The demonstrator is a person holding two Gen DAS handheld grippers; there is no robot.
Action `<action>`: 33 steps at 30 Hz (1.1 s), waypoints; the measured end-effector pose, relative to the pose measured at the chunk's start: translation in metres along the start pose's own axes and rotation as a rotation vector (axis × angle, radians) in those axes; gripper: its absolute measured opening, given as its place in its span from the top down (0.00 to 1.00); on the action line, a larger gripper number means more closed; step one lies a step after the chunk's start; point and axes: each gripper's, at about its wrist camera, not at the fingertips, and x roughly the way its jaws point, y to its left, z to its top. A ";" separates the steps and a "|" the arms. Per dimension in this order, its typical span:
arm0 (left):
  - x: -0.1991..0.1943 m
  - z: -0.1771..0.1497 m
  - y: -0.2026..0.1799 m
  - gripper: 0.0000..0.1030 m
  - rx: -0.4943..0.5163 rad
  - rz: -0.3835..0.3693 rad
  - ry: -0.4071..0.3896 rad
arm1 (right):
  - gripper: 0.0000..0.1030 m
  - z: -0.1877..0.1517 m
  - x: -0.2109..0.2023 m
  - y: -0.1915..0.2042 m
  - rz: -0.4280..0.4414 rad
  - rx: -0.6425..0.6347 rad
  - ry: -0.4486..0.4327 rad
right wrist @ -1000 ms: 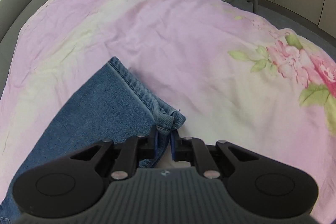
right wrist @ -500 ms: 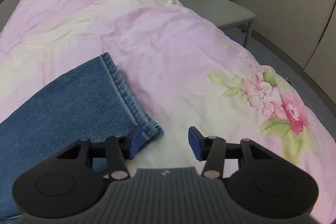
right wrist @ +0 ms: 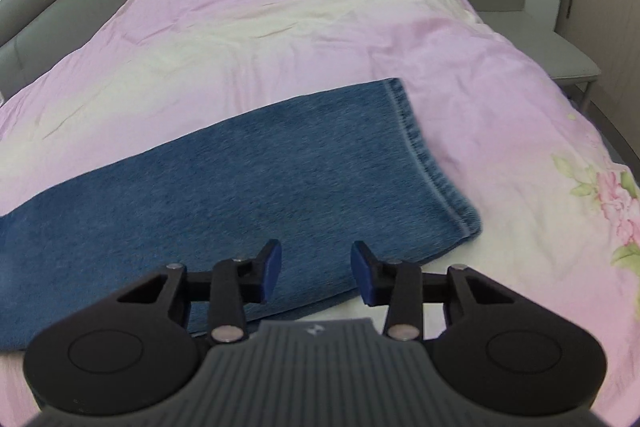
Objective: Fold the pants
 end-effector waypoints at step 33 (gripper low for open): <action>0.043 0.032 -0.033 0.84 -0.307 -0.010 -0.030 | 0.58 -0.046 0.019 0.107 0.135 -0.344 0.033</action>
